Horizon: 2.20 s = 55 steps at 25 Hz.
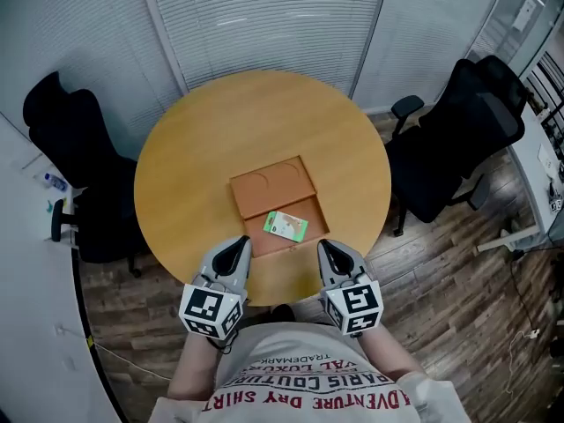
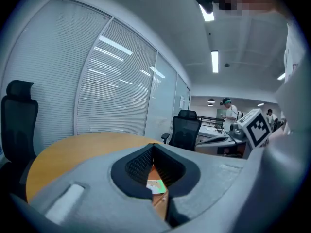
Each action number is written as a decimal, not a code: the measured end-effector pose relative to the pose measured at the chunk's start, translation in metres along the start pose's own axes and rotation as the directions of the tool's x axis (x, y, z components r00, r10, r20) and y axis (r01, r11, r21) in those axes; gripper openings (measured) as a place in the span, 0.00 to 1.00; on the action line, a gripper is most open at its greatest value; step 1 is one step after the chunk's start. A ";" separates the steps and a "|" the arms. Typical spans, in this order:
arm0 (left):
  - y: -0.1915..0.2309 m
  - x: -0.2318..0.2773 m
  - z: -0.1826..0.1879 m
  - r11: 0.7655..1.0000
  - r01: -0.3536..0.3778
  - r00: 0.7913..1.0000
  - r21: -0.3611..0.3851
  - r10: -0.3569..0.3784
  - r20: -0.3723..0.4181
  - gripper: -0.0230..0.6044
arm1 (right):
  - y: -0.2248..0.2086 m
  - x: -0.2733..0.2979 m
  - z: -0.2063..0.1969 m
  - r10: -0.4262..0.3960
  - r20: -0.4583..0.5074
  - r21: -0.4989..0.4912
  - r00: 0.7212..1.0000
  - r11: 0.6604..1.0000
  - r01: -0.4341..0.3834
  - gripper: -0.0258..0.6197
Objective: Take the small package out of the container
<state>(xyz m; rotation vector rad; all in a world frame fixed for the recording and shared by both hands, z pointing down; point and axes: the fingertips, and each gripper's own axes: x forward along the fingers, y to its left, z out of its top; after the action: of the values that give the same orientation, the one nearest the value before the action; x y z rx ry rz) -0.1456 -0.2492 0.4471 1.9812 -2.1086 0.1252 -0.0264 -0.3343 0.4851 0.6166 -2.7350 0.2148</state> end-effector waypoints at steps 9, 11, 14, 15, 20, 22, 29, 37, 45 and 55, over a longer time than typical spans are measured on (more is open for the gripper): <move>0.024 0.019 -0.004 0.996 -0.084 0.996 -0.041 0.083 -0.010 0.05 | -0.009 0.051 0.007 0.092 -0.064 -0.038 0.994 0.995 -0.095 0.05; 0.027 0.019 -0.005 0.991 -0.123 0.992 -0.060 0.123 -0.006 0.05 | -0.010 0.061 0.004 0.137 -0.087 -0.049 0.987 0.989 -0.141 0.05; 0.030 0.017 -0.008 0.976 -0.198 0.980 -0.093 0.199 0.001 0.05 | -0.005 0.077 -0.003 0.240 -0.149 -0.081 0.959 0.964 -0.254 0.05; 0.031 0.016 -0.010 0.968 -0.229 0.973 -0.102 0.230 0.002 0.05 | -0.001 0.081 -0.007 0.289 -0.180 -0.091 0.940 0.947 -0.309 0.05; 0.039 0.008 -0.025 0.921 -0.365 0.930 -0.136 0.367 -0.007 0.05 | 0.017 0.106 -0.030 0.422 -0.317 -0.170 0.849 0.856 -0.489 0.22; 0.038 0.008 -0.035 0.902 -0.404 0.914 -0.154 0.406 -0.024 0.05 | 0.017 0.118 -0.053 0.445 -0.396 -0.172 0.803 0.823 -0.541 0.29; 0.039 0.000 -0.072 0.820 -0.527 0.849 -0.220 0.517 -0.107 0.05 | 0.005 0.157 -0.138 0.413 -0.632 -0.202 0.656 0.729 -0.654 0.52; 0.048 -0.008 -0.089 0.740 -0.600 0.796 -0.306 0.590 -0.133 0.05 | 0.006 0.201 -0.174 0.326 -0.735 -0.188 0.595 0.745 -0.640 0.65; 0.047 -0.027 -0.105 0.689 -0.633 0.766 -0.352 0.623 -0.158 0.05 | 0.005 0.210 -0.191 0.234 -0.751 -0.255 0.617 0.760 -0.598 0.65; 0.035 -0.021 -0.104 0.723 -0.618 0.784 -0.310 0.595 -0.176 0.05 | 0.006 0.194 -0.193 0.226 -0.837 -0.281 0.499 0.605 -0.745 0.59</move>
<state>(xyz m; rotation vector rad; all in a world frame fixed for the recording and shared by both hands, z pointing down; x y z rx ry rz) -0.1672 -0.2025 0.5465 1.0119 -2.4474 -0.0745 -0.1397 -0.3635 0.7329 -0.4723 -1.8707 -0.2727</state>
